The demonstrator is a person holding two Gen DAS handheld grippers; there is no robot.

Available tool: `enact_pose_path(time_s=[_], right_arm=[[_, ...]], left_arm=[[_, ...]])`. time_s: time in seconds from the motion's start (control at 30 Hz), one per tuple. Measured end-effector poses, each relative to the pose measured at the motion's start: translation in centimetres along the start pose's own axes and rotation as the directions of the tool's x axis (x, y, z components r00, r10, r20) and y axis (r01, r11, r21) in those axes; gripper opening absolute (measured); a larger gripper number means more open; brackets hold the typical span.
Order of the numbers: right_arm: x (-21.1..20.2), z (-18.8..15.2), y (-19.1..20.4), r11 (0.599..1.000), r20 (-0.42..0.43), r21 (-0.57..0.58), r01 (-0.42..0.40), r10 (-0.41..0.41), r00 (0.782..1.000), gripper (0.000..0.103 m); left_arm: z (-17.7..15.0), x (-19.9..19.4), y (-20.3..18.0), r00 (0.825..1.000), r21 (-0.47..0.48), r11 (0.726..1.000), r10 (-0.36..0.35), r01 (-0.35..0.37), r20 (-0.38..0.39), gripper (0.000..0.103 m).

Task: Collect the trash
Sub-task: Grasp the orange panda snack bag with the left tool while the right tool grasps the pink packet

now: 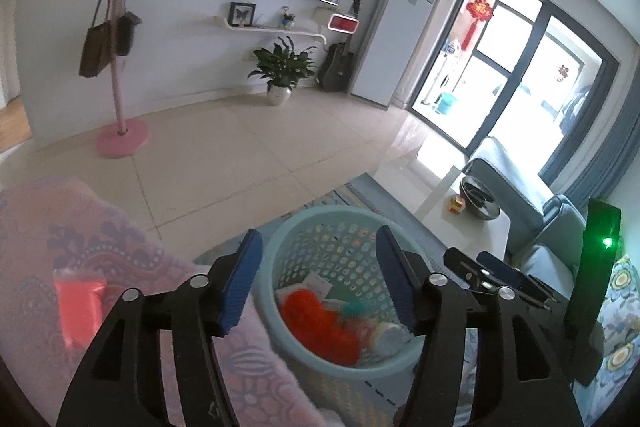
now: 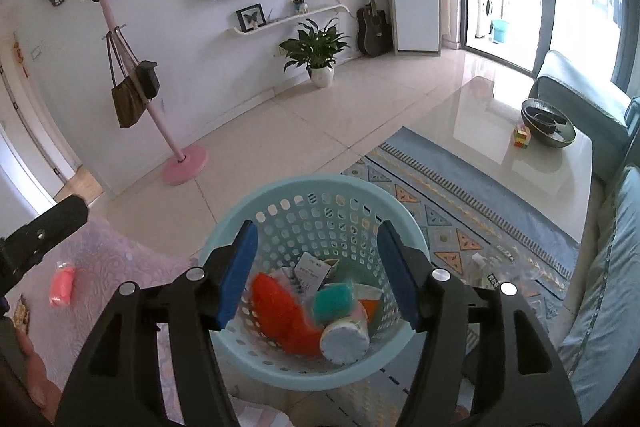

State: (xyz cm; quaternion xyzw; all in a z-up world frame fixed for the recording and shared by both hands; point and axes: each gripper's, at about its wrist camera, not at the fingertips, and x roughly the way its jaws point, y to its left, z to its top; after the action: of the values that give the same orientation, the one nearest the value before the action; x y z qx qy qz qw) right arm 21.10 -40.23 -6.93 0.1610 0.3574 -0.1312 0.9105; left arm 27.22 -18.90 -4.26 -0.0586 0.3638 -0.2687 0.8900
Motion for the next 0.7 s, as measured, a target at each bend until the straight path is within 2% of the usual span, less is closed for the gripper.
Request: enact_pose_path(time_s=[0.17,0.33,0.4,0.57,0.7], right_arm=[[-1.4,0.0,1.7,1.000,0.015,-0.014,-0.027,0.027,1.000,0.059],[-4.2,0.0,5.2,0.993,0.061,-0.066,-0.098,0.102,0.993,0.065],[-5.4,-0.2,7.6,0.986,0.086,-0.095,-0.135,0.143,0.986,0.066],[-7.1,-1.3,13.3,0.954,0.080,-0.175,-0.243,0.259,0.962,0.069],[-7.7,-2.7,17.9,0.925,0.064,-0.260,-0.278,0.303,0.951,0.071]], left_arm=[[-0.6,-3.1,1.7,0.999,-0.023,1.000,0.016,-0.015,0.036,0.059],[-1.2,-8.0,3.9,0.993,-0.043,0.997,0.061,-0.057,0.098,0.059],[-1.7,-10.3,5.2,0.988,-0.061,0.994,0.094,-0.088,0.123,0.063],[-3.2,-15.8,10.2,0.966,-0.141,0.975,0.195,-0.172,0.167,0.069],[-4.5,-19.1,15.1,0.941,-0.219,0.940,0.298,-0.261,0.160,0.070]])
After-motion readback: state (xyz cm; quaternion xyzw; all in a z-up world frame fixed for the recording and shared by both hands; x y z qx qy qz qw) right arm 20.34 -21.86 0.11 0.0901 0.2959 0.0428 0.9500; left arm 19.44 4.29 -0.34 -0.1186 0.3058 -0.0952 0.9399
